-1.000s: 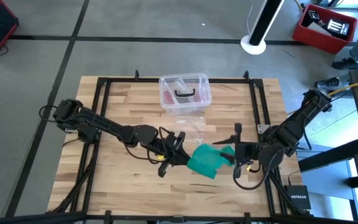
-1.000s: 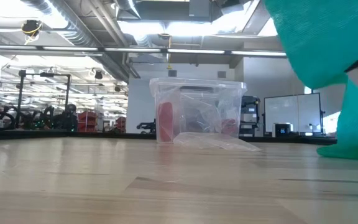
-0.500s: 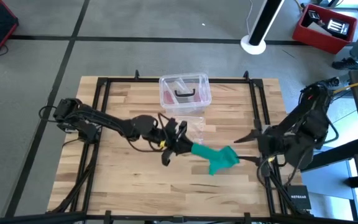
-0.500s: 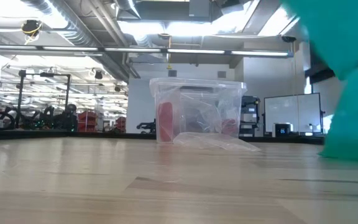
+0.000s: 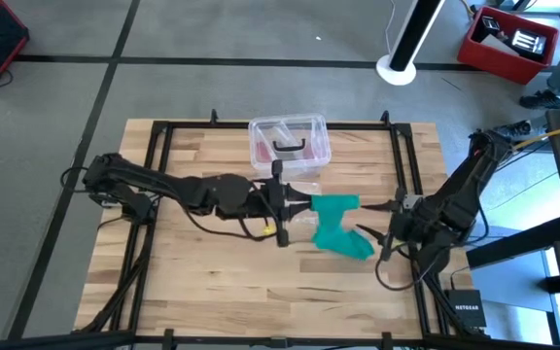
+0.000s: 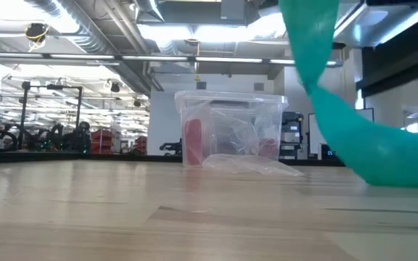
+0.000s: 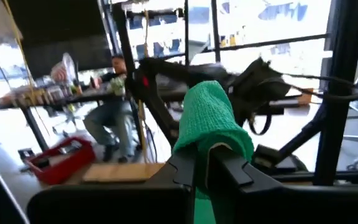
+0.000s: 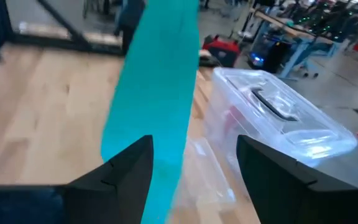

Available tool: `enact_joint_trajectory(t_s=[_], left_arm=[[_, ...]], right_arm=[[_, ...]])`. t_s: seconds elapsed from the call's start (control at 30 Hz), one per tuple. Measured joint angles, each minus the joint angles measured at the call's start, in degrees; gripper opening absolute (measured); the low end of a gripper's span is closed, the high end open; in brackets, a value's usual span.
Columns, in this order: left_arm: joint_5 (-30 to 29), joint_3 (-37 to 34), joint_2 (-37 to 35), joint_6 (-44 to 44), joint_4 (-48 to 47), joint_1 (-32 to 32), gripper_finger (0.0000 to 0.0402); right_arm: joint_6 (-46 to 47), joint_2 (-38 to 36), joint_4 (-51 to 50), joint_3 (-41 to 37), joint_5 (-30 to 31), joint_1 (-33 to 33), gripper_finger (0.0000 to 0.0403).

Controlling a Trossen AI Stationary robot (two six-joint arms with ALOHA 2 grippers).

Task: Roll bandage
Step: Roll the green bandage

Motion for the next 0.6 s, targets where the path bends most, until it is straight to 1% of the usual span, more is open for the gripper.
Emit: enact_joint_trajectory(t_s=[0.07,0.17,0.27,0.37,0.43,0.53,0.6], left_arm=[[-1.6,3.5,0.0,1.4,-2.6,-0.9,0.0015],[-3.6,8.7,0.0,3.6,-5.7,-2.6,0.0015],[-3.8,13.9,-0.1,5.2,-7.9,-4.2,0.0015],[-3.5,18.2,-0.2,4.2,-12.6,-5.7,0.0015],[-1.4,19.8,-0.3,3.6,-18.1,-6.3,0.0015],[1.5,18.9,-0.3,2.7,-24.5,-7.1,0.0015],[2.5,16.7,-0.2,2.5,-26.3,-7.4,0.0015]], right_arm=[[-4.2,-0.8,6.2,-0.4,-0.4,0.0,0.0232],[-13.1,-0.9,15.2,1.4,-1.8,0.0,0.0232],[-19.3,-0.9,18.7,5.2,-4.9,0.0,0.0232],[-20.3,-1.0,18.6,7.9,-7.7,0.0,0.0232],[-20.4,-1.0,18.5,8.3,-8.1,0.0,0.0232],[-19.2,-0.8,16.5,7.9,-8.1,0.0,0.0232],[-17.1,-0.4,15.0,6.8,-7.8,0.0,0.0232]])
